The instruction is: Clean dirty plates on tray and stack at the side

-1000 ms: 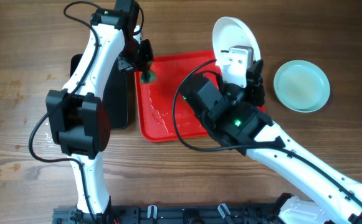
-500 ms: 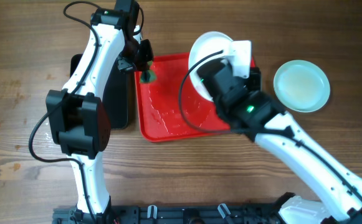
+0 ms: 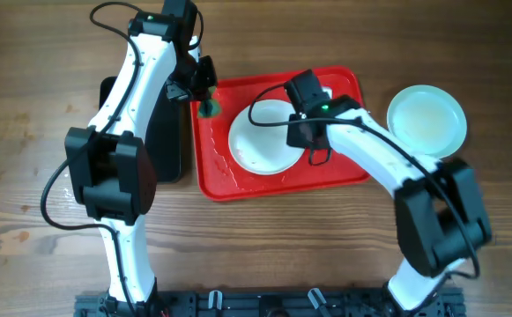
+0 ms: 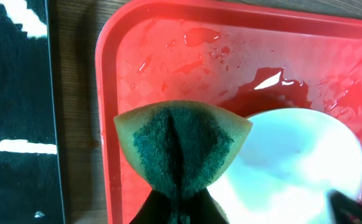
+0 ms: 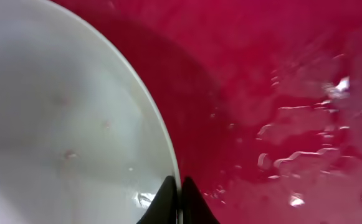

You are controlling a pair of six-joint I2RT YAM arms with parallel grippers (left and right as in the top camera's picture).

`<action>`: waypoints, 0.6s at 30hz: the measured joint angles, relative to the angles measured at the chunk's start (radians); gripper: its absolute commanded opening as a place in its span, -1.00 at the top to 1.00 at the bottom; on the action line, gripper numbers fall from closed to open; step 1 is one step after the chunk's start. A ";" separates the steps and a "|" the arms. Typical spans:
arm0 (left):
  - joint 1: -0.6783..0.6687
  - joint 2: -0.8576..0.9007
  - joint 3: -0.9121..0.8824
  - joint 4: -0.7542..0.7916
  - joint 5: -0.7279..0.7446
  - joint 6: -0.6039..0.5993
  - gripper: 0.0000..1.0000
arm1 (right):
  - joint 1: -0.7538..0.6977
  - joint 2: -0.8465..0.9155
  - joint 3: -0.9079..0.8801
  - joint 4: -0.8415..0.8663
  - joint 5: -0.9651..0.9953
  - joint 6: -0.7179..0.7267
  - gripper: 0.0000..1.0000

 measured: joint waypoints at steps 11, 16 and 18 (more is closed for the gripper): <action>0.000 0.000 0.000 -0.001 0.000 0.000 0.92 | -0.047 0.048 0.000 0.122 -0.169 -0.044 -0.08; 0.000 0.000 0.000 -0.001 0.000 0.000 0.92 | -0.097 0.048 0.000 0.252 -0.241 -0.201 -0.04; 0.000 0.000 0.000 -0.001 0.000 0.000 0.92 | -0.106 0.053 0.000 0.285 -0.254 -0.271 0.04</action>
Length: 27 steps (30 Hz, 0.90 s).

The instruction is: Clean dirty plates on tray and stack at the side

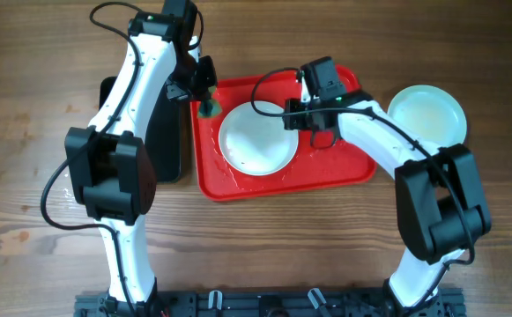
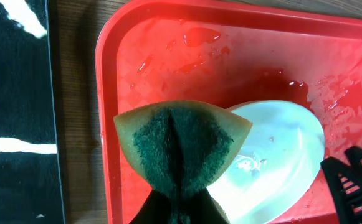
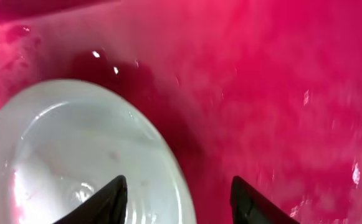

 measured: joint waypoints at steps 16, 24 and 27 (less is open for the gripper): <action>0.000 0.000 0.000 -0.011 0.000 0.000 0.92 | 0.001 0.080 0.001 0.007 -0.032 0.003 0.91; -0.014 0.000 0.000 -0.006 -0.003 0.000 0.92 | -0.016 0.069 0.024 -0.149 0.018 0.338 0.91; -0.037 0.000 -0.005 0.031 -0.004 -0.006 0.92 | -0.030 0.064 0.026 -0.179 0.016 0.416 0.91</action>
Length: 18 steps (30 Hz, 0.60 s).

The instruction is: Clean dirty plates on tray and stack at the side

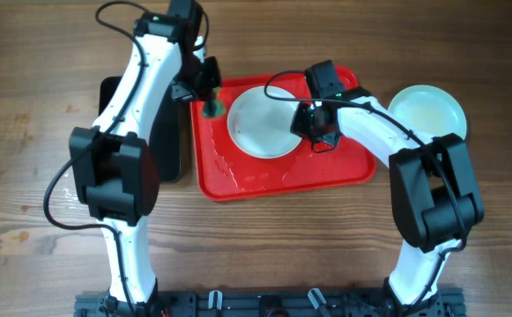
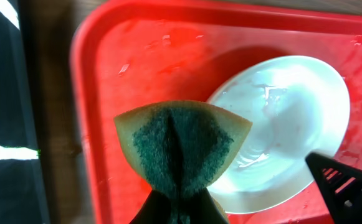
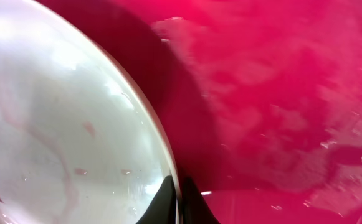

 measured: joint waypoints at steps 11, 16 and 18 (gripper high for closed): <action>-0.157 -0.002 -0.269 0.380 -0.044 -0.084 0.92 | -0.009 -0.001 0.000 0.000 0.000 0.048 0.92; -0.224 -0.002 -0.346 0.477 -0.133 -0.088 0.92 | -0.009 -0.001 0.000 0.001 0.000 0.048 0.91; -0.249 -0.002 -0.362 0.488 -0.204 -0.088 0.92 | -0.009 -0.001 0.000 0.002 0.000 0.048 0.91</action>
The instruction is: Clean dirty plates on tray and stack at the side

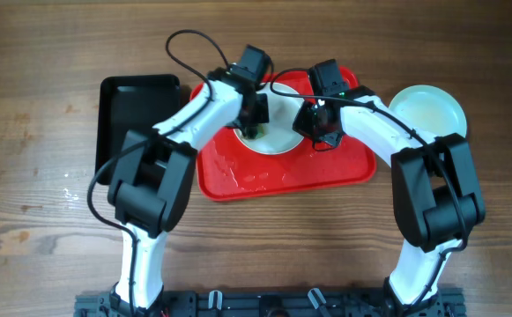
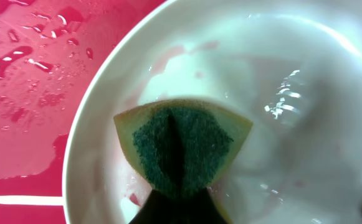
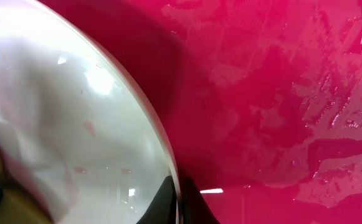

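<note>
A white plate (image 1: 278, 123) with pink smears sits on the wet red tray (image 1: 238, 176), toward its back. My left gripper (image 1: 254, 129) is shut on a yellow sponge with a green scouring face (image 2: 182, 148), which is pressed into the plate's bowl (image 2: 305, 112). My right gripper (image 3: 177, 202) is shut on the plate's right rim (image 3: 159, 134), one finger inside and one outside. A second white plate (image 1: 426, 119) lies on the table to the right of the tray.
A black tray (image 1: 137, 123) lies left of the red tray. Water drops and puddles cover the red tray's floor (image 3: 280, 93). Wooden tabletop (image 1: 44, 202) surrounds everything. Both arms cross over the back of the red tray.
My left gripper has moved right with the sponge, from over the tray's back-left corner onto the plate's inside. My right gripper still holds the plate's rim in the same place.
At first my right gripper held the plate's rim mid-tray while my left held the sponge at the tray's back-left corner. Then the right stood open beside the plate. It was then shut on the rim again, plate farther back, and now the sponge touches the plate.
</note>
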You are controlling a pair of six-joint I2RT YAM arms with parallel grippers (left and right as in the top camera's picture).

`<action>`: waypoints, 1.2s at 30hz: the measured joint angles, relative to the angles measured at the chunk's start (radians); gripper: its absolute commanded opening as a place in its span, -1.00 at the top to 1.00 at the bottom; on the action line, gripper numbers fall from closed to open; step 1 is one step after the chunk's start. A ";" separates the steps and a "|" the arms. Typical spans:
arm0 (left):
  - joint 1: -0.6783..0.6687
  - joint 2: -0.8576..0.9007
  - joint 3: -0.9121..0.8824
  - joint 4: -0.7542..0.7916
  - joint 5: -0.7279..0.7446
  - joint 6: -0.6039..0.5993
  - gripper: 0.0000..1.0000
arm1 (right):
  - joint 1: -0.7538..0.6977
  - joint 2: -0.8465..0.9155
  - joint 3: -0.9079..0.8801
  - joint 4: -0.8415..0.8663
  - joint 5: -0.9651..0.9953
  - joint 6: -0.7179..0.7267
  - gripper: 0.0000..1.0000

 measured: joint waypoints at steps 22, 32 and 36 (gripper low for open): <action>-0.040 -0.036 -0.157 0.350 -0.271 0.116 0.92 | -0.001 0.000 0.000 0.012 -0.001 0.023 0.91; -0.011 -0.038 -0.051 0.014 0.019 0.197 0.92 | -0.008 0.000 0.000 0.008 0.006 0.021 0.91; -0.013 -0.038 -0.016 -0.038 0.134 0.201 0.92 | -0.008 0.000 0.000 0.008 0.007 0.021 0.91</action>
